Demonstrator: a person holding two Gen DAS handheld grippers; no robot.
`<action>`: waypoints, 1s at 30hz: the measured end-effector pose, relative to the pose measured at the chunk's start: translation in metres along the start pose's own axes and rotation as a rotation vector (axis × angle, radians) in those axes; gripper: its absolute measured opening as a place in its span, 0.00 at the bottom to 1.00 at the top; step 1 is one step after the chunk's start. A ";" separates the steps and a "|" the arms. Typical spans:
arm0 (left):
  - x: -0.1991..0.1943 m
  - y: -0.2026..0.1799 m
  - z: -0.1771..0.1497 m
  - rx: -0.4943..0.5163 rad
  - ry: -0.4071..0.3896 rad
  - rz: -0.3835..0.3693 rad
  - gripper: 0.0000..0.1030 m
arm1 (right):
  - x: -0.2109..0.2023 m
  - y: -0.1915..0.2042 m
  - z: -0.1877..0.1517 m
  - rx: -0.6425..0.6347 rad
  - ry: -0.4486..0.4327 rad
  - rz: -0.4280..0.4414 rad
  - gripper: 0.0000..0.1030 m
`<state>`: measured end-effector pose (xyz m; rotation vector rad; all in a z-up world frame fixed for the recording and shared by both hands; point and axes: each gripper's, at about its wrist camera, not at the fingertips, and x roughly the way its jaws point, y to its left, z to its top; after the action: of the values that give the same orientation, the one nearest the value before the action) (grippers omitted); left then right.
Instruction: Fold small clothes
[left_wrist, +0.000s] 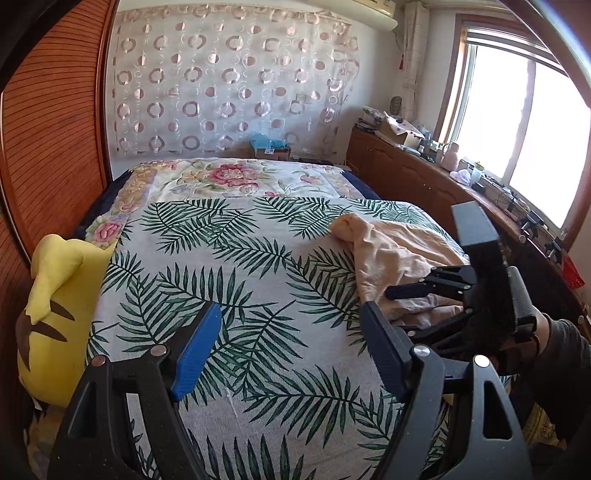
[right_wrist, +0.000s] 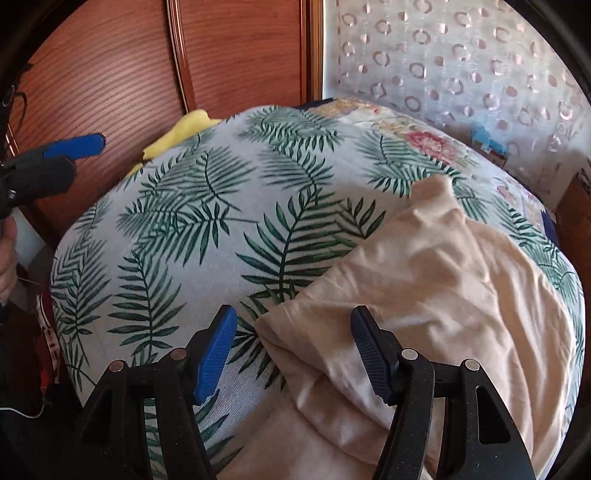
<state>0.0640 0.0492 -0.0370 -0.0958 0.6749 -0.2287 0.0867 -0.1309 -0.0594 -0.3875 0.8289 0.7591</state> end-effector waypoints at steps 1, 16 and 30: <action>0.000 -0.001 0.000 0.001 0.002 -0.002 0.76 | 0.005 -0.001 0.002 0.000 0.011 -0.006 0.64; 0.012 -0.024 -0.006 0.044 0.032 -0.045 0.76 | -0.045 -0.045 0.006 0.123 -0.206 -0.131 0.06; 0.018 -0.050 -0.010 0.085 0.051 -0.089 0.76 | -0.069 -0.187 0.012 0.325 -0.157 -0.491 0.05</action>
<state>0.0627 -0.0042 -0.0473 -0.0383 0.7119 -0.3465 0.1996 -0.2816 0.0064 -0.2215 0.6571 0.1894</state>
